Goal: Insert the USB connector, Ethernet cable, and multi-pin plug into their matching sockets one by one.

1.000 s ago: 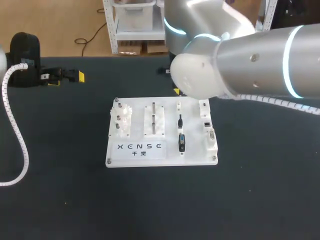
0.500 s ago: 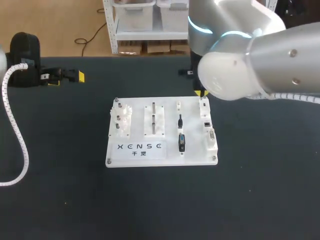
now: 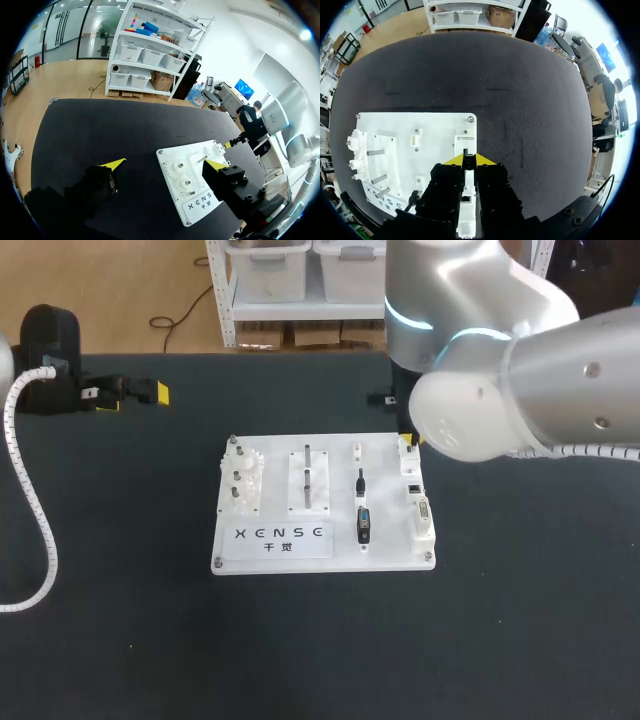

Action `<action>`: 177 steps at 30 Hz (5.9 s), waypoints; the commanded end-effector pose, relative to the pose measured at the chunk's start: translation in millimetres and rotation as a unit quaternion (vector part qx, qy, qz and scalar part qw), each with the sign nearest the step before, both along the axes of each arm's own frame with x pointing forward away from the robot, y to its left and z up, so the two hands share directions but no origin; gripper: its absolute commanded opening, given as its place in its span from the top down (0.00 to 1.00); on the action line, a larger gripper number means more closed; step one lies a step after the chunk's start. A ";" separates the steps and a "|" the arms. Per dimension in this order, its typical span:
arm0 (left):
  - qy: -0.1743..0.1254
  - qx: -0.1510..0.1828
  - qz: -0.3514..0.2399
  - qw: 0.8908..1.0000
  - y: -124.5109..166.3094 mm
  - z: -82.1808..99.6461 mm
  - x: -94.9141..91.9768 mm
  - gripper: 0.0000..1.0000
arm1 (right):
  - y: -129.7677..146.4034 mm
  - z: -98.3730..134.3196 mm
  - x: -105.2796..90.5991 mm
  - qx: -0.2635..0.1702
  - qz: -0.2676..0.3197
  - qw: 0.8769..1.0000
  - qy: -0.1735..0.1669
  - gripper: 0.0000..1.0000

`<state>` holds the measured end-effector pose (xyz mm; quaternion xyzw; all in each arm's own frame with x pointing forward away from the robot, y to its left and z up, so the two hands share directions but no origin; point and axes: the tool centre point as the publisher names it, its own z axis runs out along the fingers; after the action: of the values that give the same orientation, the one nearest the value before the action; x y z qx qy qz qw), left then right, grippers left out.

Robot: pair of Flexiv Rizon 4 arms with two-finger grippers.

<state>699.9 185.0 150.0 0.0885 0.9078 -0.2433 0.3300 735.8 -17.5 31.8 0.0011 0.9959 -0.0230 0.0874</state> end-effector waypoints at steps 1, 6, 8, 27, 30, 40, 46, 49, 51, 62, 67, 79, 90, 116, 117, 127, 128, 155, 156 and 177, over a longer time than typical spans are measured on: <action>0.000 0.000 0.000 1.000 0.0 0.0 0.0 0.00 | 1.6 -2.8 3.0 -0.002 -0.002 1.000 0.003 1.00; 0.000 0.000 0.000 1.000 0.0 0.0 0.0 0.00 | 2.3 -3.7 3.5 -0.002 -0.002 1.000 0.004 1.00; 0.000 0.000 0.000 1.000 0.0 0.0 0.0 0.00 | 3.7 -3.1 4.1 0.000 -0.001 1.000 0.003 1.00; 0.000 0.000 0.000 1.000 0.0 0.0 0.0 0.00 | 6.3 -4.1 5.9 0.000 -0.002 1.000 0.001 1.00; 0.000 0.000 0.000 1.000 0.0 0.0 0.0 0.00 | 6.2 -4.0 5.9 0.000 -0.002 1.000 -0.001 1.00; 0.000 0.000 0.000 1.000 0.0 0.0 0.0 0.00 | 4.3 -2.9 4.9 -0.001 -0.003 1.000 -0.001 1.00; 0.000 0.000 0.000 1.000 0.0 0.0 0.0 0.00 | 4.4 -3.7 4.1 0.000 -0.003 1.000 0.001 1.00; 0.000 0.000 0.000 1.000 0.0 0.0 0.0 0.00 | 4.2 -4.1 3.8 0.000 -0.005 1.000 0.001 1.00; 0.000 0.000 0.000 1.000 0.0 0.0 0.0 0.00 | 3.9 -4.8 3.7 0.000 -0.005 1.000 0.001 1.00; 0.000 0.000 0.000 1.000 0.0 0.0 0.0 0.00 | 2.8 -10.0 4.9 0.002 -0.008 1.000 0.004 1.00; 0.000 0.000 0.000 1.000 0.0 0.0 0.0 0.00 | 3.3 -12.2 4.2 0.004 -0.011 1.000 0.009 1.00; 0.000 0.000 0.000 1.000 0.0 0.0 0.0 0.00 | 1.7 -27.3 8.0 0.006 -0.034 0.999 0.033 1.00; 0.000 0.000 0.000 1.000 0.0 0.0 0.0 0.00 | 3.1 0.3 7.4 0.005 -0.027 1.000 0.003 0.00; 0.000 0.000 0.000 1.000 0.0 0.0 0.0 0.00 | 67.8 15.0 -57.2 0.031 0.063 0.997 0.012 0.00; 0.000 0.000 0.000 1.000 0.0 0.0 0.0 0.00 | 68.5 13.6 -57.9 0.030 0.064 0.997 0.015 0.00; 0.000 0.000 0.000 1.000 0.0 0.0 0.0 0.00 | 71.1 2.5 -66.0 0.015 0.050 0.998 0.024 0.00; 0.000 0.000 0.000 1.000 0.0 0.0 0.0 0.00 | 71.7 1.4 -66.7 0.014 0.049 0.998 0.025 0.00; 0.000 0.000 0.000 1.000 0.0 0.0 0.0 0.00 | 83.0 -22.7 -70.8 0.021 0.038 0.997 0.057 0.78; 0.000 0.000 0.000 1.000 0.0 0.0 0.0 0.00 | 83.0 -22.6 -70.7 0.021 0.038 0.997 0.056 0.80; 0.000 0.000 0.000 1.000 0.0 0.0 0.0 0.00 | 78.1 -7.9 -68.8 0.027 0.043 0.998 0.029 1.00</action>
<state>699.9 185.0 150.0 0.0885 0.9078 -0.2433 0.3300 672.0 66.9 20.1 -0.0419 0.9978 0.0041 0.0520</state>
